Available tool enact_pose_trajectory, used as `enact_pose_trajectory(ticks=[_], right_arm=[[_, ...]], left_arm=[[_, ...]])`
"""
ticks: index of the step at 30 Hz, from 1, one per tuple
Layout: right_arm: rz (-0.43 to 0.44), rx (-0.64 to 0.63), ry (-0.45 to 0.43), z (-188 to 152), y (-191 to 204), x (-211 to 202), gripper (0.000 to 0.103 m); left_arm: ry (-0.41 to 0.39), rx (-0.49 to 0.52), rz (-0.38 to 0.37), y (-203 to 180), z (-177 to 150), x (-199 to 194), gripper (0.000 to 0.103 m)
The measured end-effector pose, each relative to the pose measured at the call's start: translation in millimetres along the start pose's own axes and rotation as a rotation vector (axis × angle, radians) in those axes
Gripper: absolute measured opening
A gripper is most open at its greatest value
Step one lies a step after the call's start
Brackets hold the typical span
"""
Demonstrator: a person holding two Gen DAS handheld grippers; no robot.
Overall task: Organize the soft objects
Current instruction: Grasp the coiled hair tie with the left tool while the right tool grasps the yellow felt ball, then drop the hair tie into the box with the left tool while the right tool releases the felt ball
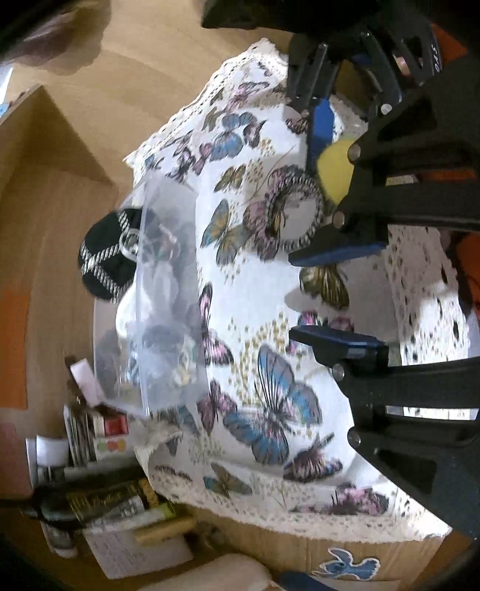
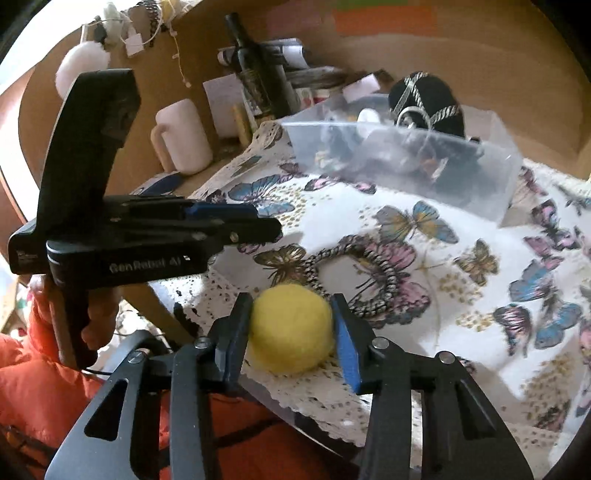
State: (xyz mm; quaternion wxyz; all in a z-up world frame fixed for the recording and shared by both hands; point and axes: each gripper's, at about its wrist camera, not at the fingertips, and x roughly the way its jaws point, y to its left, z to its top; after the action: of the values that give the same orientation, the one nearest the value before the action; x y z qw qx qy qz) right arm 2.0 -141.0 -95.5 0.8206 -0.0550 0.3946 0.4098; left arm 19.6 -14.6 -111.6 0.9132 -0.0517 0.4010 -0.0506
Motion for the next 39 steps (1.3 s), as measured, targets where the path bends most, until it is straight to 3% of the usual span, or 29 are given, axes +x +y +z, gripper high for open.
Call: enact_pose_trajectory(ticks=[9, 11, 13, 14, 18, 22, 34, 39], right_arm=[[-0.209, 0.125, -0.109, 2.3, -41.2, -24.0, 0.039], [-0.230, 0.149, -0.122, 1.1, -50.3, -29.8, 0.039], [-0.251, 0.155, -0.128, 2.2, -56.5, -32.4, 0.039], [-0.262, 0.156, -0.133, 2.9, -58.7, -33.4, 0.039], [-0.274, 0.153, -0.162, 9.2, -62.9, -38.2, 0.039], [-0.284, 0.141, -0.203, 20.9, -69.0, -43.6, 0.039], [-0.324, 0.103, -0.361, 80.0, -85.3, -57.5, 0.039], [-0.350, 0.080, -0.376, 102.0, -93.9, -51.9, 0.039]], left_arm=[[0.050, 0.058, -0.042, -21.9, 9.1, 31.2, 0.033], [0.074, 0.073, -0.047, -25.2, 6.5, 40.4, 0.022], [0.061, 0.099, -0.038, -27.5, 4.2, 43.0, 0.018], [0.059, 0.107, -0.041, -28.0, 4.2, 43.5, 0.007], [0.060, 0.075, -0.052, -20.5, 8.1, 44.7, 0.005], [0.020, 0.069, -0.010, -12.5, 15.8, 35.0, 0.005], [-0.257, 0.049, 0.103, 11.6, 85.0, -20.1, 0.005], [-0.282, 0.070, 0.152, 19.1, 112.6, -16.6, 0.005]])
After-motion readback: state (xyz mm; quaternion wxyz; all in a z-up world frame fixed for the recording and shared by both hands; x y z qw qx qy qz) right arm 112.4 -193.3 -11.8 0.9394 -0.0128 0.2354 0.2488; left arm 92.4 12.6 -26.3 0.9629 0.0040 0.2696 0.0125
